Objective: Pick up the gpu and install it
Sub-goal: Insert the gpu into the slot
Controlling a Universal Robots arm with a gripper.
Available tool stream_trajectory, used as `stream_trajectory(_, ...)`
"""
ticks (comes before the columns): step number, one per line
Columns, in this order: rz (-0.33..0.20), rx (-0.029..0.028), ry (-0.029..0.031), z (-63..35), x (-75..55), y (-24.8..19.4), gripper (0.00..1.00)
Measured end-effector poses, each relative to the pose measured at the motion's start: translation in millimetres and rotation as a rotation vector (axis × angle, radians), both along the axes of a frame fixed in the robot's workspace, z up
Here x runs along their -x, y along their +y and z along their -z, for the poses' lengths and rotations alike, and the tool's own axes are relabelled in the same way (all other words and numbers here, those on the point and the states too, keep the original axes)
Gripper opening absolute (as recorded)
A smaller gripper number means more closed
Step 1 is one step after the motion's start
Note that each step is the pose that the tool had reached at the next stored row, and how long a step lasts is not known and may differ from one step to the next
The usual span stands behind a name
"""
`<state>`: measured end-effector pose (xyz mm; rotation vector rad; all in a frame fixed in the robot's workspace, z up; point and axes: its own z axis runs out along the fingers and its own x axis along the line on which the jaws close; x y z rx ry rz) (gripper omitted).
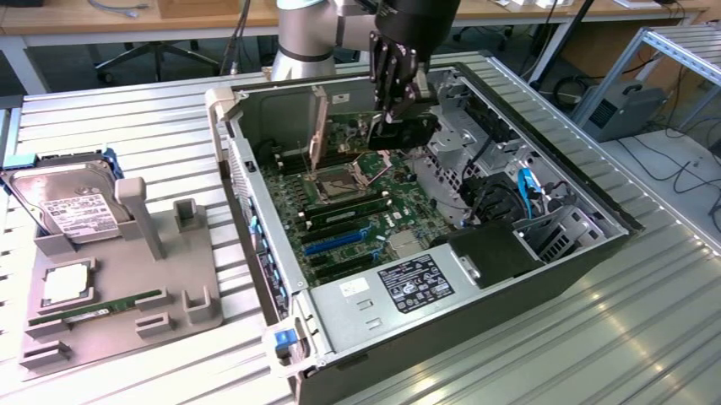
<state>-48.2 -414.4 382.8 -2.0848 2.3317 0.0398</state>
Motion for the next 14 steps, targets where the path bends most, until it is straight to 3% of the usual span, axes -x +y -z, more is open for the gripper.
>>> stream_trajectory(14, 0.064, 0.0001, 0.0, 0.7, 0.0, 0.0, 0.27)
